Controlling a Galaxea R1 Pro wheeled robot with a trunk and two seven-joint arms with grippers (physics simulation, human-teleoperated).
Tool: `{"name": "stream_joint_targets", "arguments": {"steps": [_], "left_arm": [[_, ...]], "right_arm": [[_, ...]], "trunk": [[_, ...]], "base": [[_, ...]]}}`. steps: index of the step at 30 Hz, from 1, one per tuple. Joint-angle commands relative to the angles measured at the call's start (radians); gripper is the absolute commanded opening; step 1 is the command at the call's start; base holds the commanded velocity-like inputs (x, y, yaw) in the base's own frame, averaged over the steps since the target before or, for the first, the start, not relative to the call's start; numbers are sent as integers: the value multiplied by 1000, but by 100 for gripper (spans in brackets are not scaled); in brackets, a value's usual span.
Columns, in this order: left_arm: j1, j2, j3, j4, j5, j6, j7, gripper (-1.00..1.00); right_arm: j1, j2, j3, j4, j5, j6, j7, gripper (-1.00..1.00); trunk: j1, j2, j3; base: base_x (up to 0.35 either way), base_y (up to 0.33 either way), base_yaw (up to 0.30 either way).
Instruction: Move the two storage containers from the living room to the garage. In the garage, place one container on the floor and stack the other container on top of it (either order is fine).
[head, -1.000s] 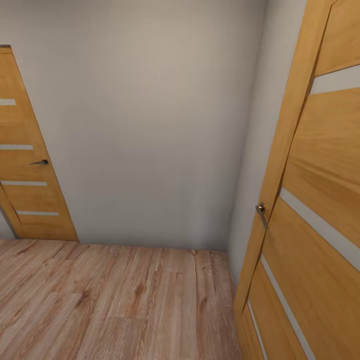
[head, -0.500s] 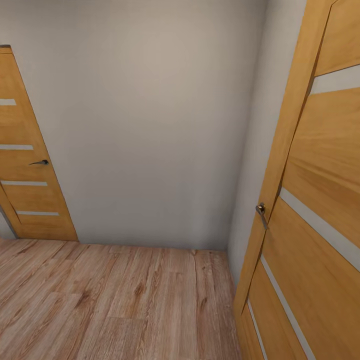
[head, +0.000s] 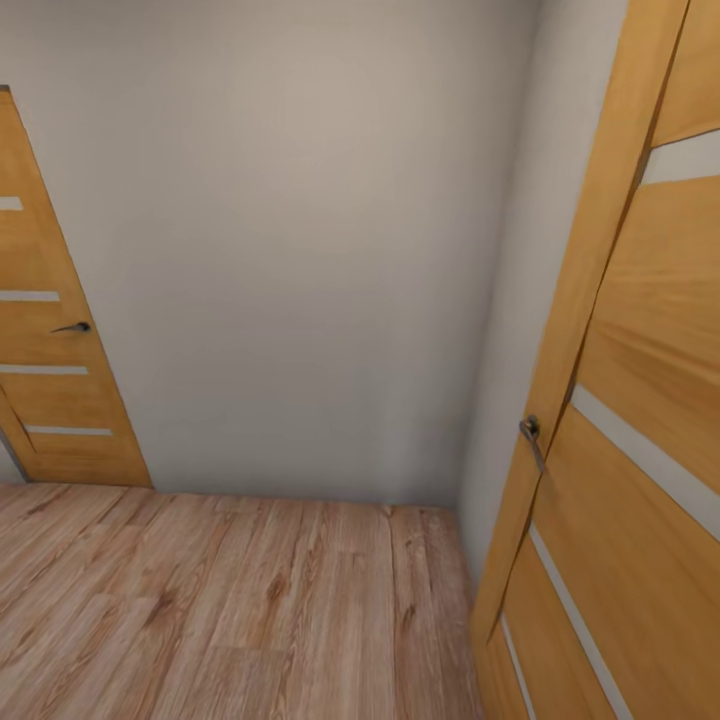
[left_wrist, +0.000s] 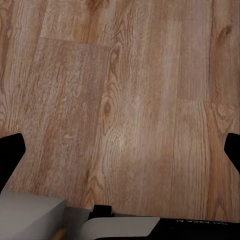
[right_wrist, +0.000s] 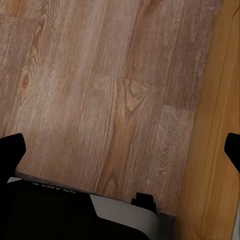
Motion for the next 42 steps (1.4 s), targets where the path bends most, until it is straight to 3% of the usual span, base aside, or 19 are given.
{"name": "stream_joint_targets", "arguments": {"steps": [1,42], "left_arm": [[-2,0,1,4,8,-6,-5,100],[-1,0,1,3,8,-6,-5,100]], "right_arm": [[-2,-1,-9,4,10,-7,1,100],[-2,-1,-8,4,10,-7,1,100]], "trunk": [[1,-2,-2],[1,-2,-2]], "base": [[162,0,0],[49,4,0]]}}
